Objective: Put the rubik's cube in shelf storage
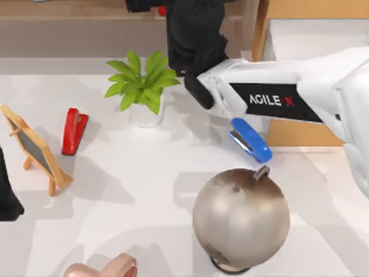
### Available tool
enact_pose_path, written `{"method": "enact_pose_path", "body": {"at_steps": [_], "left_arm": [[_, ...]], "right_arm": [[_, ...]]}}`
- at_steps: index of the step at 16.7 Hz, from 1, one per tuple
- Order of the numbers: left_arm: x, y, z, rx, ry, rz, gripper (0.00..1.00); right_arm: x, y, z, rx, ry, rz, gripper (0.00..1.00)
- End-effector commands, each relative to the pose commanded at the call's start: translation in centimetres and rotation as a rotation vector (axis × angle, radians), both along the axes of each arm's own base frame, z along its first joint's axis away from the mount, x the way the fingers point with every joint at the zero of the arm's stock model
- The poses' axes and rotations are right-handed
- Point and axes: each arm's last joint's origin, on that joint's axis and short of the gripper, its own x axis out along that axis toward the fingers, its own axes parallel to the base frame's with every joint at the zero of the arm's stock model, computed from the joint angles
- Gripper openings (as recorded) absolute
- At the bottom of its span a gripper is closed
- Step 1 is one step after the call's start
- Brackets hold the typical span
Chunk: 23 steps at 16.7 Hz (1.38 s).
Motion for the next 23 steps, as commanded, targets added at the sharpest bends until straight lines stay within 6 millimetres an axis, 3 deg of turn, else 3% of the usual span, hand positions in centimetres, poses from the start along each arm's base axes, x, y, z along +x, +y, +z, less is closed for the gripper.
{"method": "enact_pose_path", "body": {"at_steps": [4,8,13,16,20,23], "left_arm": [[0.0,0.0,0.0,0.000,0.000,0.000,1.00],[0.0,0.0,0.0,0.000,0.000,0.000,1.00],[0.0,0.0,0.0,0.000,0.000,0.000,1.00],[0.0,0.0,0.0,0.000,0.000,0.000,1.00],[0.0,0.0,0.0,0.000,0.000,0.000,1.00],[0.0,0.0,0.0,0.000,0.000,0.000,1.00]], "right_arm": [[-3.6,-3.6,1.8,-0.120,-0.164,0.019,1.00],[-8.4,-8.7,1.7,-0.300,-0.306,-0.022,1.00],[-14.8,-14.2,-1.5,-0.628,-0.352,-0.081,1.00],[-17.7,-17.7,-3.7,-0.862,-0.311,-0.135,1.00],[-20.1,-22.1,-7.2,-1.211,-0.137,-0.193,1.00],[-20.7,-24.7,-9.8,-1.427,0.043,-0.200,1.00]]}}
